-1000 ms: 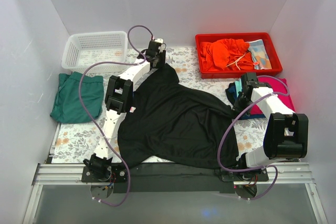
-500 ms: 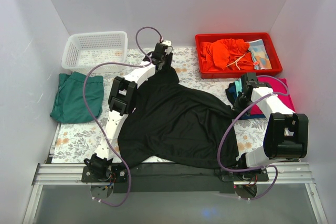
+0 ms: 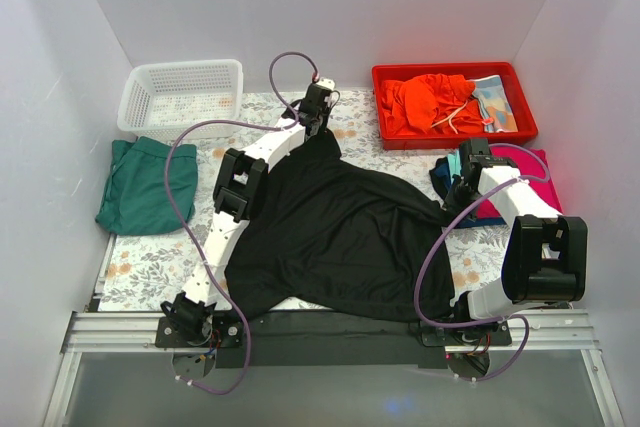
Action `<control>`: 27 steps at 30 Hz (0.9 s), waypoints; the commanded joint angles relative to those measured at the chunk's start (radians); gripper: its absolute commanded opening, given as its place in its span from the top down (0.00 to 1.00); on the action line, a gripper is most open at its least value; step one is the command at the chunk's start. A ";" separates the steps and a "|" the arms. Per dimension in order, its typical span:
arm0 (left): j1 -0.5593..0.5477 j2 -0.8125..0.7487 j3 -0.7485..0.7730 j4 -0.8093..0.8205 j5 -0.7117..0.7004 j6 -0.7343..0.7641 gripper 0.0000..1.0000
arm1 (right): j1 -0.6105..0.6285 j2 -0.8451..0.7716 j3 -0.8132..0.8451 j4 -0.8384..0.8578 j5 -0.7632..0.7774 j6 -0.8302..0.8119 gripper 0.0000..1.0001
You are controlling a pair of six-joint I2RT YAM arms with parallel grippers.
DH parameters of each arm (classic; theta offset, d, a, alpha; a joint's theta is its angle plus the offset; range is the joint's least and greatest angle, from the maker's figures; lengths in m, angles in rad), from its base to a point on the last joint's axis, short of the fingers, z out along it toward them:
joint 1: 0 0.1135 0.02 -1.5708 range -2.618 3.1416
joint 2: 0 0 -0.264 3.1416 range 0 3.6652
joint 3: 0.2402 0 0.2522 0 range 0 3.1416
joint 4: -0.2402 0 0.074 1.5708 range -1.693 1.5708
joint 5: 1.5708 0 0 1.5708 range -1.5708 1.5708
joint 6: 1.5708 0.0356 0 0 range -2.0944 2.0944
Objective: Fold and stack the t-shirts
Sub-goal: Flatten out the tshirt
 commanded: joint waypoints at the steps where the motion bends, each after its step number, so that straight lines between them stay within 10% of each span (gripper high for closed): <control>1: 0.032 0.091 -0.008 -0.234 -0.034 -0.055 0.69 | -0.004 -0.036 0.002 -0.008 -0.010 -0.011 0.99; 11: 0.044 0.116 0.034 -0.272 -0.072 -0.079 0.47 | -0.003 -0.046 -0.007 -0.003 -0.017 -0.014 0.99; 27: 0.061 0.064 -0.077 -0.319 -0.083 -0.121 1.00 | -0.004 -0.048 0.011 -0.003 -0.012 -0.023 0.99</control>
